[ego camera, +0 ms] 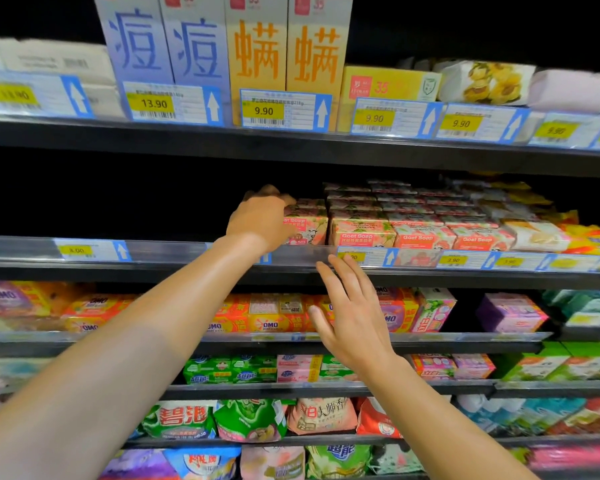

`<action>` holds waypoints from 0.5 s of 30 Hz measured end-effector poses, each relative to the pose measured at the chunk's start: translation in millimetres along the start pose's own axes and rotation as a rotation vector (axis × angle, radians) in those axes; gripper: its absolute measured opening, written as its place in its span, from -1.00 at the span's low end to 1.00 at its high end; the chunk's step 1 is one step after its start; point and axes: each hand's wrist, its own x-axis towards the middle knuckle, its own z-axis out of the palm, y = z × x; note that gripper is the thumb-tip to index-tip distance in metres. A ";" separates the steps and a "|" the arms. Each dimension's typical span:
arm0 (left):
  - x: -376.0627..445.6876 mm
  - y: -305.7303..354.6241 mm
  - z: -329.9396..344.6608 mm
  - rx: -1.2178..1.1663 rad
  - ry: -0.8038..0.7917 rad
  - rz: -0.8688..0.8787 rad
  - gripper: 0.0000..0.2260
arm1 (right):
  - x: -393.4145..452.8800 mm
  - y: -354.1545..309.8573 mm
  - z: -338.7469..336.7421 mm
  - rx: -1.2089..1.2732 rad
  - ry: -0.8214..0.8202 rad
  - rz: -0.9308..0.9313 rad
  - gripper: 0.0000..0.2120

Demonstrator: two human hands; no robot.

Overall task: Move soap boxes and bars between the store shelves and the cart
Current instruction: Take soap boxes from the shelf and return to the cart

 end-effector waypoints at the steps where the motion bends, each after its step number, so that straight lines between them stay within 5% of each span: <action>1: 1.4 -2.9 -1.0 0.009 -0.003 -0.001 -0.52 | -0.4 1.4 -0.1 -0.002 -0.007 0.000 -0.43; 15: 26.4 14.1 1.9 0.049 -0.091 -0.019 -0.48 | -3.4 4.2 4.0 -0.059 0.021 -0.031 -0.45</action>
